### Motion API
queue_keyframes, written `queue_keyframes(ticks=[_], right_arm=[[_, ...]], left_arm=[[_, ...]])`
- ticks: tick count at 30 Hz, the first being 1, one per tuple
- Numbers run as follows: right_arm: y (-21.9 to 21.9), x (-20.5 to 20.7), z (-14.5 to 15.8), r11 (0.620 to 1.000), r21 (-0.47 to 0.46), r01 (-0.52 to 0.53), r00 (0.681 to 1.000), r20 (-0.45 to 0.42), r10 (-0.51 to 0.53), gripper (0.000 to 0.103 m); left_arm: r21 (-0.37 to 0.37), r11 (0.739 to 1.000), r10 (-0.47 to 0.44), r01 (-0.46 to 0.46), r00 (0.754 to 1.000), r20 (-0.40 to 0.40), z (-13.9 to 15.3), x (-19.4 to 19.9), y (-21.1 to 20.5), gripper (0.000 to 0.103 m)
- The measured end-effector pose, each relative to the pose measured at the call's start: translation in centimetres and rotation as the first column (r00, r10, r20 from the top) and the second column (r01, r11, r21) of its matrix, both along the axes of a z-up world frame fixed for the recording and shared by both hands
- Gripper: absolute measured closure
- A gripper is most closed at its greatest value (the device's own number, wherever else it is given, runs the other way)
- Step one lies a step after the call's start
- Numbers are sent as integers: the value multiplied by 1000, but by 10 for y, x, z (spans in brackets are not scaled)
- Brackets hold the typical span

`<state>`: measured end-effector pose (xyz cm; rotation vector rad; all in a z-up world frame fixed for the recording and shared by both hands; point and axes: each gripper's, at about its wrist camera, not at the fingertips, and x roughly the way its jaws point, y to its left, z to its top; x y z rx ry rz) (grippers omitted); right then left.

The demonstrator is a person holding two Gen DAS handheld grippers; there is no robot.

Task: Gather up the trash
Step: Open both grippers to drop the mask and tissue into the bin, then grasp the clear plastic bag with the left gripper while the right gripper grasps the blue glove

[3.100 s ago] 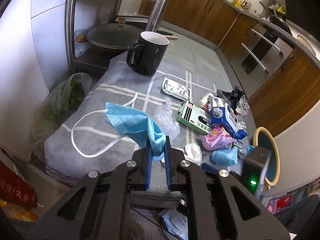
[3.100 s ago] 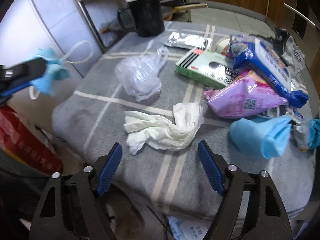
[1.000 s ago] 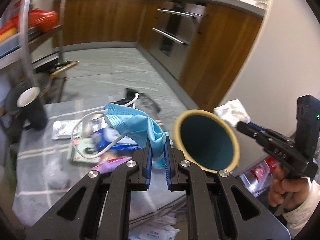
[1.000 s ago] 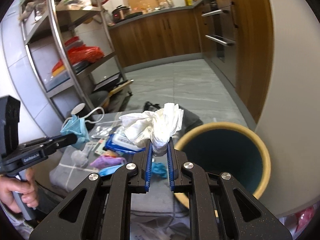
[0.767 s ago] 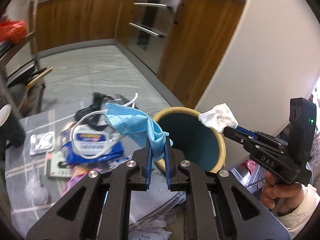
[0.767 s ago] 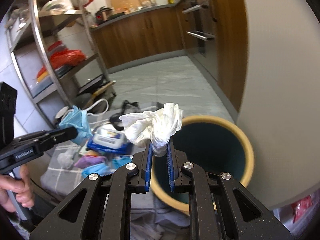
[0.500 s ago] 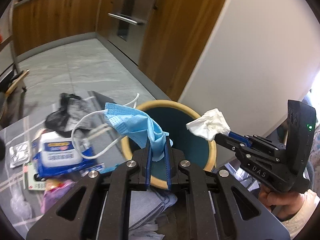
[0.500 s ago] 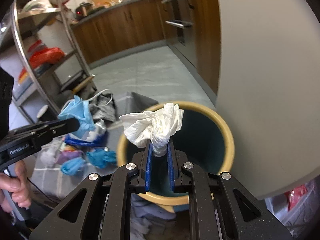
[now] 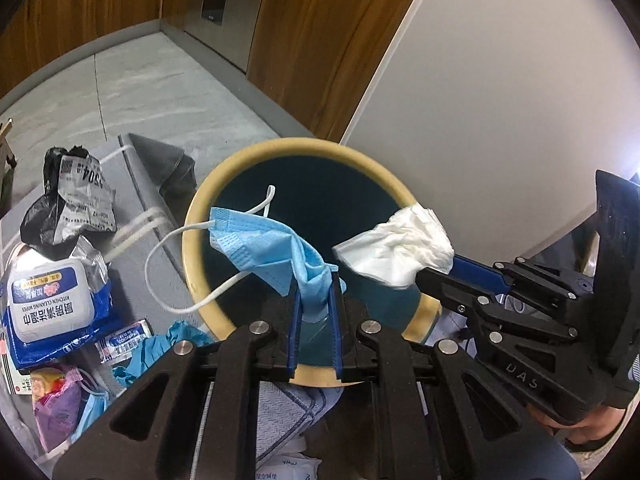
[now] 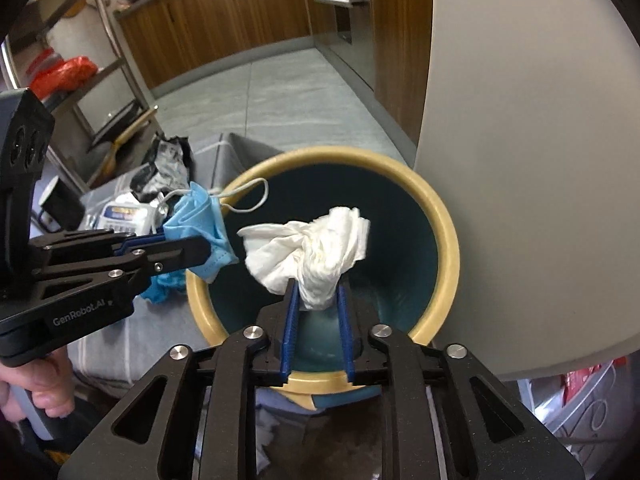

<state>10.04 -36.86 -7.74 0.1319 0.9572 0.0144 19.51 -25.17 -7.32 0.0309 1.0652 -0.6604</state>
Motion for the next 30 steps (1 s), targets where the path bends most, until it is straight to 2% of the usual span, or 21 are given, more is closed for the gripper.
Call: queue_keyframes(ticks=[6, 11, 14, 19, 24, 30], right_arm=[[-5, 1, -2, 1000, 16, 13, 1000, -6, -13, 70], [-8, -1, 3, 999, 34, 18, 1000, 16, -18, 66], [-7, -1, 6, 999, 44, 17, 999, 28, -18, 62], [0, 0, 15, 998, 60, 7, 998, 60, -11, 52], [10, 3, 20, 998, 66, -13, 997, 74, 8, 44], [23, 4, 33, 997, 76, -29, 994, 111, 20, 29]], left_arm=[[-5, 1000, 22, -22, 1000, -15, -2, 2, 7, 81], [-38, 998, 43, -43, 999, -7, 7, 0, 16, 67], [-61, 997, 55, -54, 999, 5, 16, -3, 23, 55], [-76, 995, 76, -72, 995, 57, 33, -11, 43, 39], [-49, 994, 106, -101, 987, 125, 44, -19, 65, 25], [-24, 987, 163, -162, 968, 191, 54, -33, 102, 18]])
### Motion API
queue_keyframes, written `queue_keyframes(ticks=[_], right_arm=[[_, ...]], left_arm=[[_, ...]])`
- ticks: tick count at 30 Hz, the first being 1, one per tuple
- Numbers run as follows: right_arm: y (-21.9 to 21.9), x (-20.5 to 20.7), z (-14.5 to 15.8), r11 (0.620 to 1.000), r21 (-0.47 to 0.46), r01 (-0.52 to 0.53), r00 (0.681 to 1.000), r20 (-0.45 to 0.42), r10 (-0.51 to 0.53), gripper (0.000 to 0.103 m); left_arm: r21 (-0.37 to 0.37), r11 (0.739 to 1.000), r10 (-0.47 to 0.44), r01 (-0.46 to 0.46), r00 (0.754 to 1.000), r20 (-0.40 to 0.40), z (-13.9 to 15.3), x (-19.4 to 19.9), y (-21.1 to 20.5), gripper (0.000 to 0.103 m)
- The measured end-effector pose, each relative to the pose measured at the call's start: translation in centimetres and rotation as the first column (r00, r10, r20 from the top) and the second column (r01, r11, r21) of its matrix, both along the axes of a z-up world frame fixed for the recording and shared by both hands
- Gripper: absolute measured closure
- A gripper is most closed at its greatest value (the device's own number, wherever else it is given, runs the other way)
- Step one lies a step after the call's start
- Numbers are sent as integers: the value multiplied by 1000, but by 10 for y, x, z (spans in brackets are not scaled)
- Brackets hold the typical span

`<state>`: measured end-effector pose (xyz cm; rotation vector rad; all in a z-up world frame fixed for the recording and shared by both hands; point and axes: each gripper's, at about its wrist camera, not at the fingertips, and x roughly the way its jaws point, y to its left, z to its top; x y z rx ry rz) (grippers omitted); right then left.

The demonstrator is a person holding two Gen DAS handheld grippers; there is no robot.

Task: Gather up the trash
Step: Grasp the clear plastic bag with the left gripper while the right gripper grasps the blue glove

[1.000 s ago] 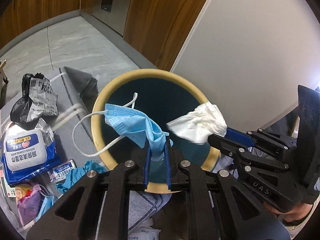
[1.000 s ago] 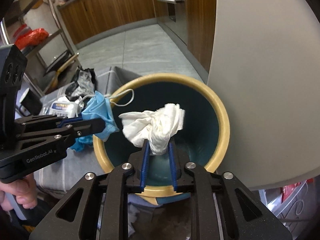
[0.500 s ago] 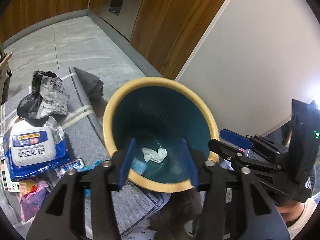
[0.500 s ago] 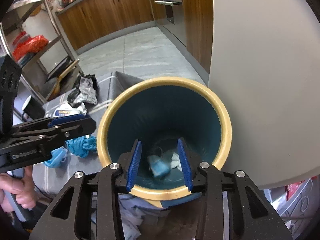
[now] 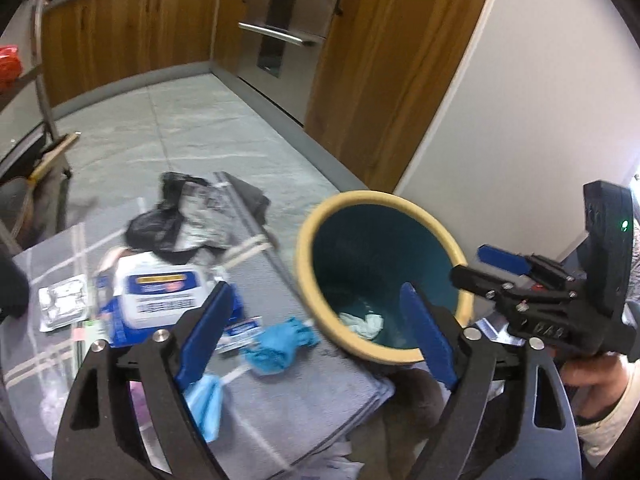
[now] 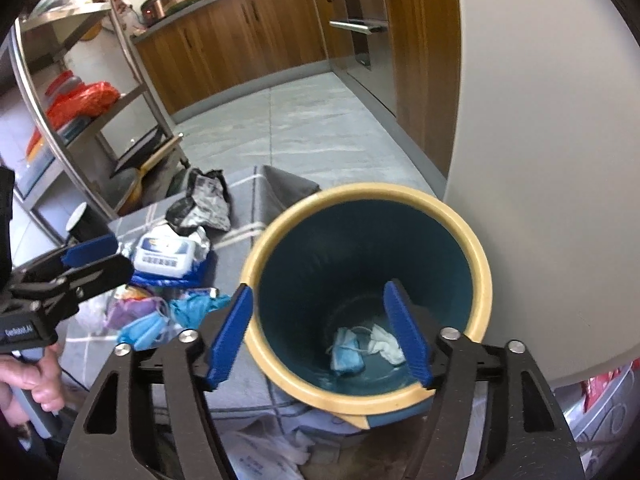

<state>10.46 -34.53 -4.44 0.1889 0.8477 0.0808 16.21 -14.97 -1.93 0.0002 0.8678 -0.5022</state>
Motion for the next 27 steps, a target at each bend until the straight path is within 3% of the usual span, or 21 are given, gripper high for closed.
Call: queue_keyframes(ticks=[11, 17, 27], right_arm=[[37, 2, 13, 998, 0, -65, 997, 40, 65, 18], [59, 3, 18, 994, -12, -106, 993, 48, 107, 15], [87, 5, 21, 987, -15, -158, 986, 54, 158, 14]], left_arm=[[25, 988, 155, -156, 987, 32, 2, -20, 81, 14], [4, 967, 253, -253, 967, 17, -2, -27, 127, 14], [44, 928, 369, -369, 929, 2, -18, -44, 186, 14]])
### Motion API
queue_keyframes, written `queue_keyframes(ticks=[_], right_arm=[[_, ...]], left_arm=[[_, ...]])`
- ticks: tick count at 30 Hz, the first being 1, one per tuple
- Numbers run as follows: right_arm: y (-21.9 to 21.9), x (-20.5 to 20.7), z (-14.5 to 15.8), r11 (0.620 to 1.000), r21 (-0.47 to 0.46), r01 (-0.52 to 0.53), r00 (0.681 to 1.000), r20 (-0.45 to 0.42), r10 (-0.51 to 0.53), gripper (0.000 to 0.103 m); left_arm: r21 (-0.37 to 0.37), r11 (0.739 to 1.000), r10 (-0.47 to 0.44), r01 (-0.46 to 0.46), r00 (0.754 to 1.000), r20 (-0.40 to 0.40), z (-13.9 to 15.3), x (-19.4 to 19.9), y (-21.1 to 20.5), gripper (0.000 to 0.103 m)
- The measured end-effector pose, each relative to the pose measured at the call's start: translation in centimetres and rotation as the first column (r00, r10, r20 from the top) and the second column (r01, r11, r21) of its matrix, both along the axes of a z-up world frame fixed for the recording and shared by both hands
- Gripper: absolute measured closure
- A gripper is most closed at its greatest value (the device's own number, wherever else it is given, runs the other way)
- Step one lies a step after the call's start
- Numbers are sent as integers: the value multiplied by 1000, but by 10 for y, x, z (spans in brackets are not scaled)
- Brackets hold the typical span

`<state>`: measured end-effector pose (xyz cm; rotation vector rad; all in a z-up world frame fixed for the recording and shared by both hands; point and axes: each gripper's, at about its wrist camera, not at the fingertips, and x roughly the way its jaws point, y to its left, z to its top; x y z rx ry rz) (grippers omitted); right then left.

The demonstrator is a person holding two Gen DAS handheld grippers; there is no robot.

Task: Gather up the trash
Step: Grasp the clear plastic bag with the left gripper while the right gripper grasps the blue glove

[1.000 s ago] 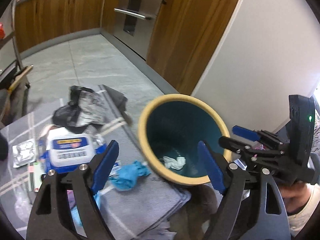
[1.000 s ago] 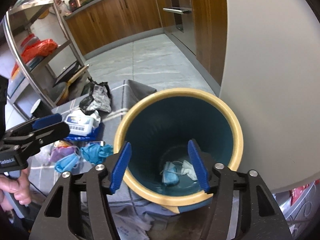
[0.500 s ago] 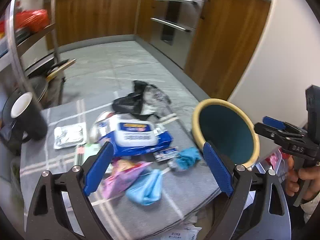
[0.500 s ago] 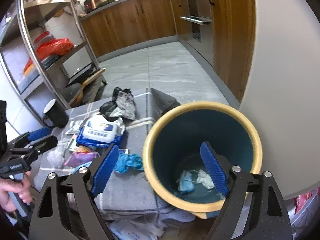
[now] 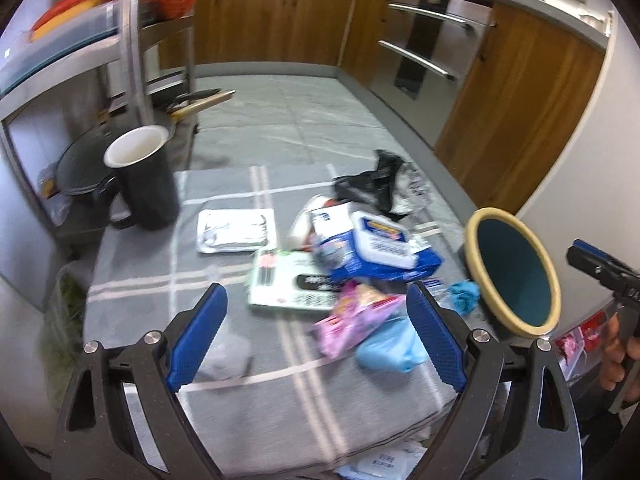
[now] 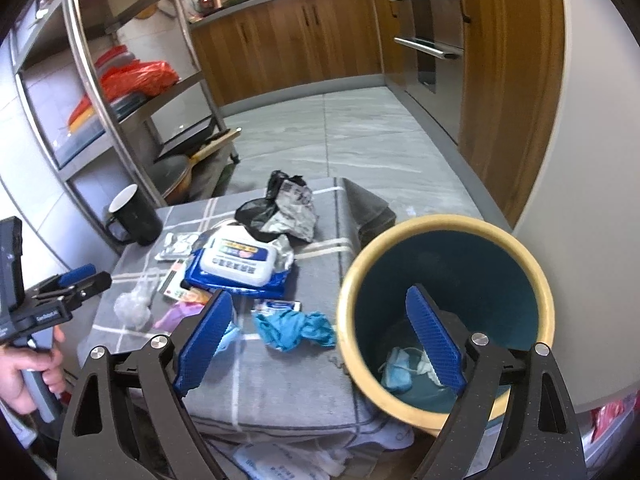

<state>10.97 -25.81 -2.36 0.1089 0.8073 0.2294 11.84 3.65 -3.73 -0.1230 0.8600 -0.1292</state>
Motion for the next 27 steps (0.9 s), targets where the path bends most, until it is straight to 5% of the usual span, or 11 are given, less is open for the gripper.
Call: queue_keyframes(ticks=[14, 22, 27], right_arm=[[35, 5, -4, 998, -3, -69, 997, -22, 69, 14], [32, 8, -13, 998, -2, -56, 997, -47, 56, 14], [34, 9, -17, 998, 3, -61, 996, -60, 61, 14]], left_arm=[[28, 990, 138, -135, 971, -194, -72, 12, 58, 19], [50, 991, 134, -124, 948, -290, -98, 21, 58, 69], [36, 984, 178, -174, 955, -237, -73, 12, 64, 76]])
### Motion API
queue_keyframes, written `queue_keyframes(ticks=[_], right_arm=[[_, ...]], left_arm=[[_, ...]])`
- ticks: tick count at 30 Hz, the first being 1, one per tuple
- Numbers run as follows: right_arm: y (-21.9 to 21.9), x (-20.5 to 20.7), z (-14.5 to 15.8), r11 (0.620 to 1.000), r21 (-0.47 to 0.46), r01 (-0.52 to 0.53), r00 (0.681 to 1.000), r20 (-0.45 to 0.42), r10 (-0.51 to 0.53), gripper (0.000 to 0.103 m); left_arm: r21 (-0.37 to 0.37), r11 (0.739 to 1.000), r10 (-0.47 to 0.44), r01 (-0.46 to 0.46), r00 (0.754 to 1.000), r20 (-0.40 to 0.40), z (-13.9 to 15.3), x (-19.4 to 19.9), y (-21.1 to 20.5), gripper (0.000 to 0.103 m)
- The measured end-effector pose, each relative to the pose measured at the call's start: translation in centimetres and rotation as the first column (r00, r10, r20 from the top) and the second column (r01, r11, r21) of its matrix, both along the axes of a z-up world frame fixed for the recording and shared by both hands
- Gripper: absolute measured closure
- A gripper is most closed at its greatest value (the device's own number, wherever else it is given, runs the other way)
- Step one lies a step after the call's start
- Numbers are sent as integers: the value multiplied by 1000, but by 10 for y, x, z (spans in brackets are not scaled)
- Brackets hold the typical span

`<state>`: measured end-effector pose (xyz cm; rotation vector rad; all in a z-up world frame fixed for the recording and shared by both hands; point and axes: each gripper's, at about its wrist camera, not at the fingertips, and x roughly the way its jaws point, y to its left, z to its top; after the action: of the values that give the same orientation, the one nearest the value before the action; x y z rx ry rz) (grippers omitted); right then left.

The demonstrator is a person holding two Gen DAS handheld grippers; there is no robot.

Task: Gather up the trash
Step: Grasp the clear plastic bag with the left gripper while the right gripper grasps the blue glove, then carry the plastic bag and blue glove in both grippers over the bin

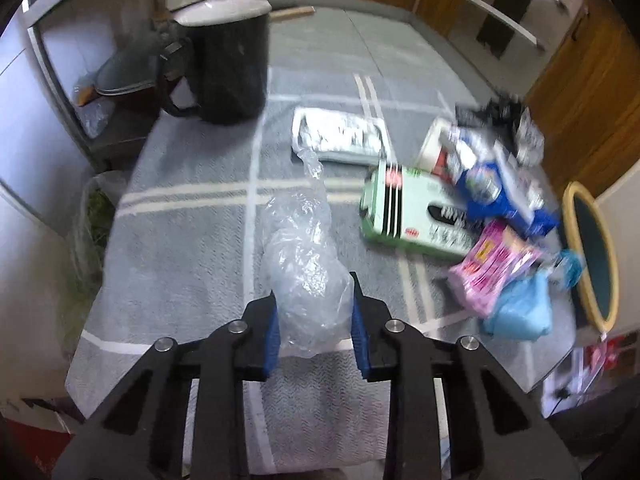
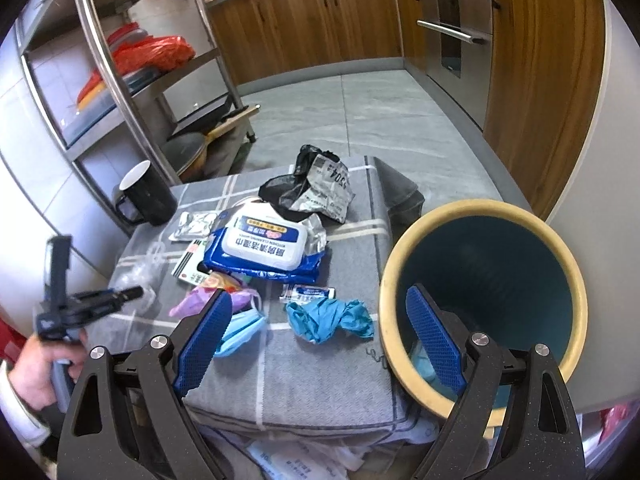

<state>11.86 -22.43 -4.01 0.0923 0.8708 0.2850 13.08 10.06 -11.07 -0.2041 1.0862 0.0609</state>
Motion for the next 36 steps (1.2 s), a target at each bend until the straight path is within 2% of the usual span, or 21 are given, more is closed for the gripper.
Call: queue_keyframes(ticks=[5, 7, 10, 15, 23, 25, 26, 27, 28, 35, 36], right_arm=[[9, 0, -9, 999, 7, -33, 999, -29, 33, 15], [15, 3, -20, 999, 1, -50, 997, -64, 50, 25], [24, 5, -35, 997, -15, -70, 991, -113, 68, 28], [32, 11, -56, 994, -72, -81, 986, -149, 69, 31], [35, 29, -79, 989, -140, -42, 988, -152, 20, 32], [36, 33, -85, 987, -154, -41, 988, -152, 17, 39], [36, 34, -88, 987, -154, -41, 987, -157, 16, 48], [36, 34, -89, 988, -152, -41, 987, -158, 17, 52], [35, 34, -89, 988, -147, -42, 988, -151, 20, 62], [27, 29, -81, 993, -113, -38, 991, -132, 23, 72], [25, 27, -78, 993, -109, -37, 992, -127, 23, 79]], left_arm=[[-48, 999, 23, -18, 995, 98, 38, -13, 0, 76], [-72, 997, 14, -5, 991, 130, 52, -16, -4, 76], [-105, 994, -6, 23, 987, 162, 65, -18, -11, 76], [-135, 989, -27, 53, 982, 185, 73, -15, -21, 76], [-146, 984, -66, 97, 977, 204, 77, -16, -33, 76], [-148, 983, -78, 109, 975, 207, 78, -16, -37, 76], [-148, 982, -82, 114, 975, 208, 78, -16, -39, 76], [-146, 982, -88, 120, 974, 210, 78, -16, -41, 76], [-141, 982, -97, 129, 972, 212, 79, -16, -44, 76], [-129, 978, -130, 162, 966, 223, 83, -13, -57, 76], [-128, 978, -134, 166, 965, 225, 84, -13, -58, 76]])
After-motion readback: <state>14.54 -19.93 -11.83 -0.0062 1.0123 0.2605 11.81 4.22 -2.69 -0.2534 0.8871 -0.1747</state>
